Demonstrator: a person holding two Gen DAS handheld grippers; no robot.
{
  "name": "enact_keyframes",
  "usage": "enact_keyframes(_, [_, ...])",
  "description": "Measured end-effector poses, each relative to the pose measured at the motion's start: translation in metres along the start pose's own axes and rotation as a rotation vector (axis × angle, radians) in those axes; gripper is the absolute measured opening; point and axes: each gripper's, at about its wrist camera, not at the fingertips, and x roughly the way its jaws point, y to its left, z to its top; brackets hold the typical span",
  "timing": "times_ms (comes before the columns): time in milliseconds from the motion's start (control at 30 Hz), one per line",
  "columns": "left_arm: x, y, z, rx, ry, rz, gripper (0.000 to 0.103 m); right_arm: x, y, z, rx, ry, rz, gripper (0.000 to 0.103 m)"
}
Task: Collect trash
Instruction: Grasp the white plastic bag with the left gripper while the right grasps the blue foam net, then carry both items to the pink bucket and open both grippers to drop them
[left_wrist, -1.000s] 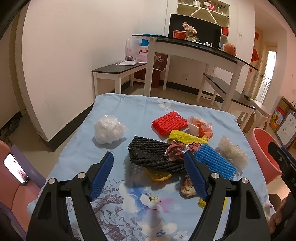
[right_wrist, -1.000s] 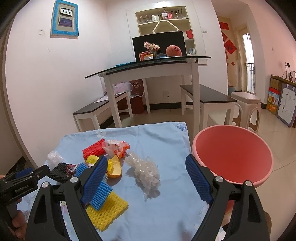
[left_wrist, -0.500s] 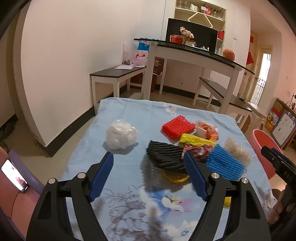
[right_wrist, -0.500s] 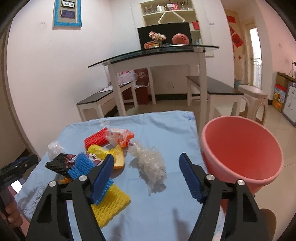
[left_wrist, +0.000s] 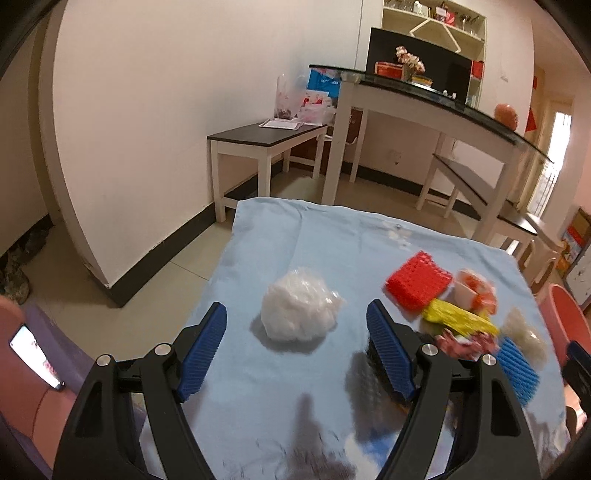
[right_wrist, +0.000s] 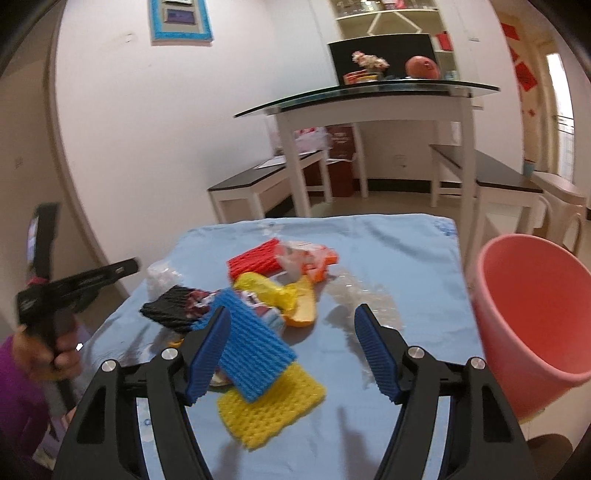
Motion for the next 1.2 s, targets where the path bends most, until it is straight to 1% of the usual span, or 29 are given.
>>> enact_keyframes(100, [0.021, 0.004, 0.007, -0.008, 0.037, -0.004, 0.079, 0.005, 0.005, -0.001, -0.01, 0.03, 0.05, 0.069])
enact_keyframes(167, [0.037, 0.007, 0.009, -0.011, 0.077, -0.01, 0.079, 0.011, 0.007, -0.002, -0.011, 0.054, 0.075, 0.069])
enact_keyframes(200, [0.042, 0.008, 0.009, -0.015, 0.086, -0.011, 0.079, 0.016, 0.009, -0.004, -0.011, 0.081, 0.095, 0.069])
enact_keyframes(333, [0.055, 0.008, 0.007, -0.009, 0.115, -0.029, 0.078, 0.028, 0.008, -0.009, -0.006, 0.14, 0.114, 0.069])
enact_keyframes(367, [0.056, 0.007, 0.006, -0.008, 0.116, -0.036, 0.065, 0.032, 0.008, -0.01, 0.001, 0.153, 0.117, 0.069])
enact_keyframes(433, [0.059, 0.005, 0.005, -0.006, 0.124, -0.056, 0.05, 0.036, 0.005, -0.01, 0.019, 0.172, 0.127, 0.068])
enact_keyframes(467, [0.059, 0.005, 0.004, -0.012, 0.127, -0.071, 0.042, 0.037, 0.004, -0.01, 0.028, 0.18, 0.136, 0.064])
enact_keyframes(500, [0.058, 0.005, 0.004, -0.014, 0.125, -0.073, 0.039, 0.038, 0.003, -0.011, 0.031, 0.186, 0.14, 0.058])
enact_keyframes(533, [0.057, 0.004, 0.003, -0.013, 0.123, -0.073, 0.035, 0.039, 0.003, -0.011, 0.033, 0.193, 0.144, 0.055])
enact_keyframes(600, [0.055, 0.004, 0.002, -0.015, 0.118, -0.077, 0.031, 0.039, 0.003, -0.012, 0.036, 0.202, 0.148, 0.037])
enact_keyframes(633, [0.053, 0.005, 0.002, -0.02, 0.118, -0.081, 0.029, 0.04, 0.004, -0.012, 0.039, 0.208, 0.153, 0.032])
enact_keyframes(667, [0.051, 0.005, 0.001, -0.025, 0.117, -0.087, 0.027, 0.04, 0.004, -0.013, 0.042, 0.218, 0.16, 0.02])
enact_keyframes(700, [0.049, 0.006, 0.001, -0.029, 0.117, -0.09, 0.026, 0.042, 0.004, -0.013, 0.04, 0.223, 0.16, 0.012])
enact_keyframes(800, [0.038, 0.007, 0.001, -0.043, 0.102, -0.101, 0.025, 0.039, 0.003, -0.014, 0.042, 0.217, 0.16, 0.007])
enact_keyframes(1000, [0.007, 0.005, 0.004, -0.054, 0.049, -0.128, 0.024, 0.016, 0.002, -0.006, 0.046, 0.149, 0.17, 0.006])
enact_keyframes(1200, [-0.03, -0.008, 0.009, -0.046, -0.011, -0.176, 0.024, -0.005, -0.007, 0.002, 0.067, 0.088, 0.16, 0.006])
